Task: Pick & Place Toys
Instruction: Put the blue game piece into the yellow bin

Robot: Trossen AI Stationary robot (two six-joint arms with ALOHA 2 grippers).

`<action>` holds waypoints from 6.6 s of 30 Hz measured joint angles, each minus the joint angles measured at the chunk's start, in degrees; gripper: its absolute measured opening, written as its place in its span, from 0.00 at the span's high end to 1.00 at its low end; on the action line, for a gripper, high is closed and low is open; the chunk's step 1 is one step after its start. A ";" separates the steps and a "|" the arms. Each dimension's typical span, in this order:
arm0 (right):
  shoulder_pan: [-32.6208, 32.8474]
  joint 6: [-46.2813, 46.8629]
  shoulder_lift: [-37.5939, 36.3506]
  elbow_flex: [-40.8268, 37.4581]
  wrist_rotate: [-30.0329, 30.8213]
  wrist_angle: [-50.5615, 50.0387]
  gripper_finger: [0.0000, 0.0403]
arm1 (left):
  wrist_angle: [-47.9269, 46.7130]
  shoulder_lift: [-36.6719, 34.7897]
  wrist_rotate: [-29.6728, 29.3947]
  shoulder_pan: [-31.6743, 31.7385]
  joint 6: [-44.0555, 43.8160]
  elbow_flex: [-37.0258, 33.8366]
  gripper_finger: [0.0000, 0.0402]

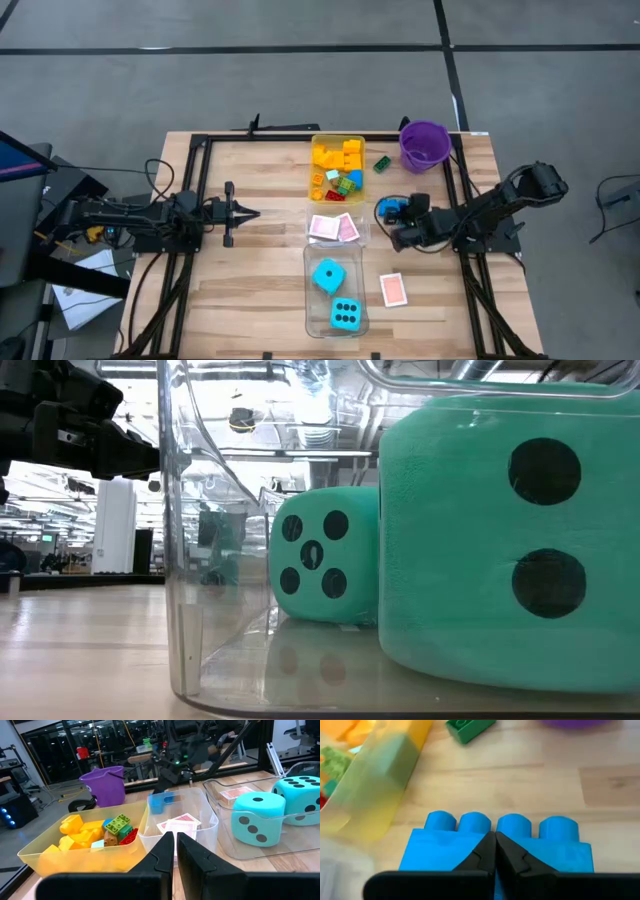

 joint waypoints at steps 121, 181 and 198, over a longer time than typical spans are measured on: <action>-29.84 -108.14 3.49 17.93 -47.28 -23.96 0.37 | 0.39 -0.01 0.00 -0.01 -0.02 0.00 0.96; -30.30 -70.59 -4.64 18.26 -49.02 -26.36 0.04 | 0.37 0.01 0.01 0.01 -0.02 0.00 0.96; -34.22 -78.06 8.88 18.29 -45.49 -22.59 0.01 | 0.39 -0.01 0.00 -0.01 -0.01 0.00 0.96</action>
